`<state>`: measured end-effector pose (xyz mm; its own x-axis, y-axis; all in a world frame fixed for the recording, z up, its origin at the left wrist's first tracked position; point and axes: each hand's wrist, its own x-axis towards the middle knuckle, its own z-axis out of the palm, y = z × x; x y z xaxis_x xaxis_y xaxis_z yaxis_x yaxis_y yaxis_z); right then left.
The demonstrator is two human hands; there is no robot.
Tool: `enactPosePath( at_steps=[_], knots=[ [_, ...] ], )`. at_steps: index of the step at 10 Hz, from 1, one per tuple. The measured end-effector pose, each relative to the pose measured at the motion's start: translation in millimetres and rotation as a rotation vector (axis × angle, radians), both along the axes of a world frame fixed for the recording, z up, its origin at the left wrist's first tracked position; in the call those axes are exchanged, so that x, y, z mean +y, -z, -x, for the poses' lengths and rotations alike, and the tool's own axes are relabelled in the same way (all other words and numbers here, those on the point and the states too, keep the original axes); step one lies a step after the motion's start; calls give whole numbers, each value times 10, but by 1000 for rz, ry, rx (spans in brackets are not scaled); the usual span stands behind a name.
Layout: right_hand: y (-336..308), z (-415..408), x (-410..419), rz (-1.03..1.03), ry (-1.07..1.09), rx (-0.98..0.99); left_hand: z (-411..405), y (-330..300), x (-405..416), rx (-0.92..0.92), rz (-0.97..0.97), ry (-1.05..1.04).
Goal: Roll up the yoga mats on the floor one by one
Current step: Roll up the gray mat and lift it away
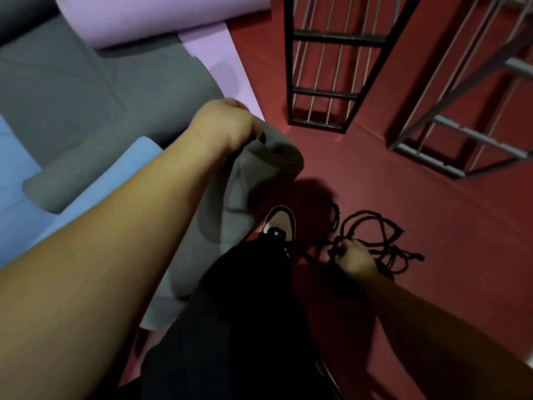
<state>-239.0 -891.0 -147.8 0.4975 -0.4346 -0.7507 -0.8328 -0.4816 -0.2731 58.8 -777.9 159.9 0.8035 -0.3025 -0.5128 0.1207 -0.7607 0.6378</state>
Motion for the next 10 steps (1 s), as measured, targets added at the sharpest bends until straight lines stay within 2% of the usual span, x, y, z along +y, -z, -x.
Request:
enactPosePath(
  at_steps=[1, 3, 4, 5, 6, 8, 9, 10],
  knots=[
    [168, -30, 214, -4, -110, -21, 1, -33, 24, 39, 49, -55],
    [330, -115, 616, 123, -309, 131, -83, -11, 118, -35, -112, 127],
    [372, -160, 699, 148, -256, 141, -89, -116, 149, -69, -125, 164],
    [365, -191, 630, 82, -117, 124, -74, -207, 223, -36, -94, 93],
    [62, -323, 497, -2, 10, 41, -21, -347, 340, 16, -21, -23],
    [-892, -722, 224, -86, 177, -277, 147, -678, 794, 29, 102, -141],
    [-1544, -1012, 281, -143, 162, -442, 287, -928, 1152, 4, 141, -171],
    [-2281, -1317, 487, -142, 42, -652, 461, -1191, 1553, -3, 181, -171]
  ],
)
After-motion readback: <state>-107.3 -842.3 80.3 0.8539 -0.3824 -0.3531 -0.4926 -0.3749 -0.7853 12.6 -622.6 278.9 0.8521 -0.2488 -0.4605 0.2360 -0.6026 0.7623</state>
